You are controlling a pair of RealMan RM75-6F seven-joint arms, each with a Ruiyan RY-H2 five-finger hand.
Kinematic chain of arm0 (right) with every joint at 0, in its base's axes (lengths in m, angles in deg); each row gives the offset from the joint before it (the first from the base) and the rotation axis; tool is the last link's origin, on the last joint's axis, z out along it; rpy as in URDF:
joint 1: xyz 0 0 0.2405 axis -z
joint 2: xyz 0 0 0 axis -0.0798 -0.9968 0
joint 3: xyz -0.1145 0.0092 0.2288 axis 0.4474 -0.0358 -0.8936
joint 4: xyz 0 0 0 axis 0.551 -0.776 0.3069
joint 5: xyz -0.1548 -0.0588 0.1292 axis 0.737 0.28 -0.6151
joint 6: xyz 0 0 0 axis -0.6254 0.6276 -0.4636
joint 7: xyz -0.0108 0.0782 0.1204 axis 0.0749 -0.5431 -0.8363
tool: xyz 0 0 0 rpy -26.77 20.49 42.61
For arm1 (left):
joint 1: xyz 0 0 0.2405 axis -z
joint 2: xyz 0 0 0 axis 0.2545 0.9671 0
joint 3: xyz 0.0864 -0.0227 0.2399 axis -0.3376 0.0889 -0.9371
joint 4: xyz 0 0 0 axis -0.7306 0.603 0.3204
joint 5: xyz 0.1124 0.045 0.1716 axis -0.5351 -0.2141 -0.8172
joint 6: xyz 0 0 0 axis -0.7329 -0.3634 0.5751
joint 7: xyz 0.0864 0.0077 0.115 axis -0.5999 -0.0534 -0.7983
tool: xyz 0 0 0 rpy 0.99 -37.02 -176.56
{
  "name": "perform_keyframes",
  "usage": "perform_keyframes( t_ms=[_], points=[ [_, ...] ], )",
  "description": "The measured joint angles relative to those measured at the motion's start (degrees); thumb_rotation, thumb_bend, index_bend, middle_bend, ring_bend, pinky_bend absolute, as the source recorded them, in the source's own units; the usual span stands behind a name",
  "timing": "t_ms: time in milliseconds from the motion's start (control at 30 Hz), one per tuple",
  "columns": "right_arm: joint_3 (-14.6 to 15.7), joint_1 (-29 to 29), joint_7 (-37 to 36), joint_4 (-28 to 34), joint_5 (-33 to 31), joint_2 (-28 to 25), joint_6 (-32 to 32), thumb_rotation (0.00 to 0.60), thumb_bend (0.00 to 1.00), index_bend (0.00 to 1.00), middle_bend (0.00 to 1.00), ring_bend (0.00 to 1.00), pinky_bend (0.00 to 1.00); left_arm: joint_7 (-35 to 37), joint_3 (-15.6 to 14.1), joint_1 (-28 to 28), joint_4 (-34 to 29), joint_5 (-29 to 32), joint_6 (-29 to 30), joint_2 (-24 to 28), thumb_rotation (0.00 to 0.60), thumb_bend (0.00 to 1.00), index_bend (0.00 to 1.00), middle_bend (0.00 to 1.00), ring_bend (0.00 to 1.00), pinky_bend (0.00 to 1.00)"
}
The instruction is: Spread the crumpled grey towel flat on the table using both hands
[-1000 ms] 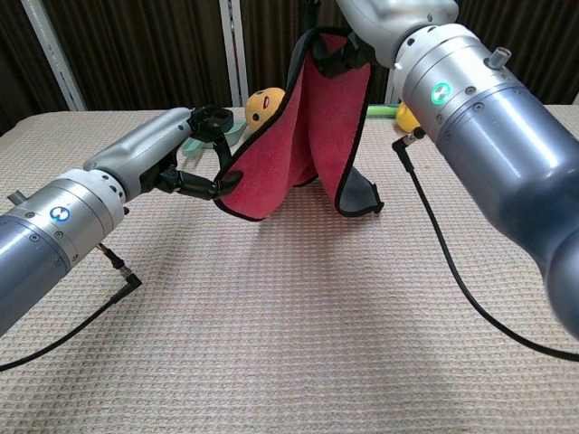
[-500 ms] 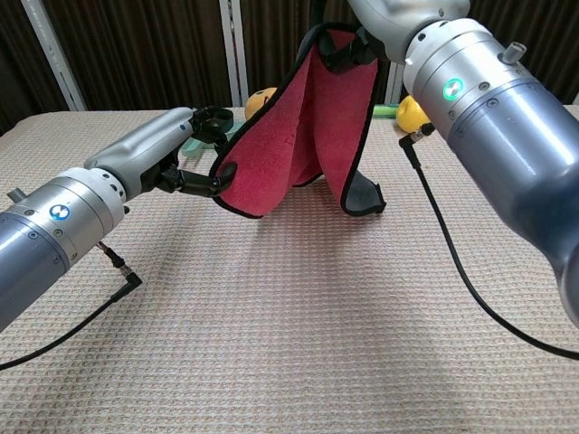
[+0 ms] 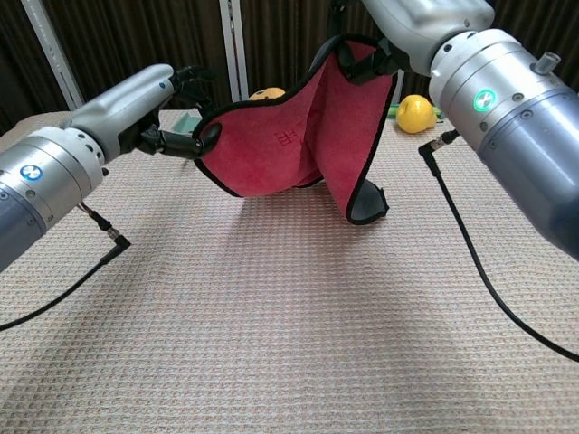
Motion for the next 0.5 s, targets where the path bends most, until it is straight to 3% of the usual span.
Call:
perform_keyframes(
  t_ms=[267,500],
  points=[
    [1.3,1.6,-2.1,0.9,1.1,-2.2,0.1,0.600,0.60,0.56,0.20,0.09,0.06,-1.6,3.1,1.8,-1.3,-0.3,-0.1,4.2,0.600,0.48,0.60,0.04,0.00,0.00],
    [0.5,2.2,-3.2,2.9,1.2,-4.1,0.0,0.600,0.60,0.56,0.20,0.09,0.06,-3.3,5.3,3.7,-2.1,0.5,-0.5,6.3,0.600,0.48,0.60,0.05,0.00,0.00]
  ],
)
